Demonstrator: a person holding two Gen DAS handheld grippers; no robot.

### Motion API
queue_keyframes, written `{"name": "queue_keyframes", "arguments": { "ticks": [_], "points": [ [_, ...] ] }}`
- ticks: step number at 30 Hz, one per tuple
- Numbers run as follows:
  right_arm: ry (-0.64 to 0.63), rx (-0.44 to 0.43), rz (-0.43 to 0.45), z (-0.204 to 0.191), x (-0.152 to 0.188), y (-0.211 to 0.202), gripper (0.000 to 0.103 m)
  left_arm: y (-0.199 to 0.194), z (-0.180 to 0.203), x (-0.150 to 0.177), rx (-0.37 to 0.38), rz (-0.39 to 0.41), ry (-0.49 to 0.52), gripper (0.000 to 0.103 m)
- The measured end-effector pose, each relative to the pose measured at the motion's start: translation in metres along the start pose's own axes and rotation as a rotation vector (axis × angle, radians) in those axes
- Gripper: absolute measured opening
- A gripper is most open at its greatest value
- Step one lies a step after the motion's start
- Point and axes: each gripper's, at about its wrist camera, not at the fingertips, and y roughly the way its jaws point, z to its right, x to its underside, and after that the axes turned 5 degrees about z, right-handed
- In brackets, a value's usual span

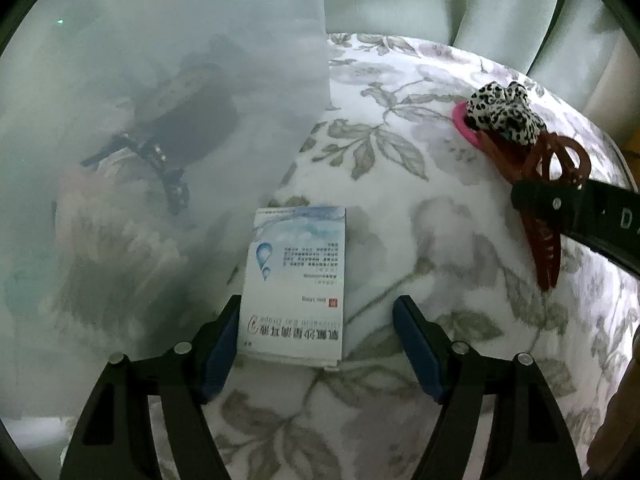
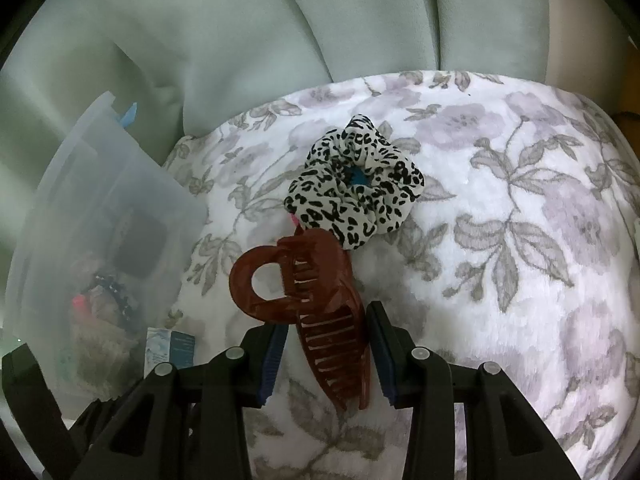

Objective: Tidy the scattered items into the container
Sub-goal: 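Grasp the white ear drops box with the left tool while the right tool grasps the red claw clip, then lift and carry the ear drops box and red claw clip over the clear bin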

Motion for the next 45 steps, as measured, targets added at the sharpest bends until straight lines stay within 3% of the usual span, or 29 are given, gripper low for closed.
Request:
{"name": "queue_keyframes", "arguments": {
  "ticks": [4,11,18,26,39,41,45],
  "points": [
    [-0.004,0.000,0.001,-0.001,-0.001,0.003,0.043,0.003,-0.001,-0.005,0.018,0.007,-0.017,0.074],
    [-0.009,0.007,0.004,-0.003,-0.003,0.005,0.043,-0.001,0.002,-0.005,0.080,0.018,0.001,0.049],
    [-0.005,0.001,0.006,-0.006,0.002,-0.006,0.042,-0.005,-0.002,-0.001,0.115,0.018,-0.010,0.048],
    [0.030,0.017,0.027,-0.001,0.016,-0.038,0.040,-0.018,0.017,0.005,0.167,0.025,0.025,0.048],
    [0.091,0.031,0.095,-0.002,0.038,-0.101,0.038,-0.067,0.027,0.009,0.248,0.086,0.084,0.048],
    [0.097,0.031,0.102,-0.003,0.041,-0.108,0.019,-0.074,0.027,0.010,0.253,0.097,0.096,0.048],
    [0.103,0.042,0.080,-0.001,0.054,-0.108,0.018,-0.082,0.026,0.014,0.255,0.104,0.109,0.048]
  ]
}}
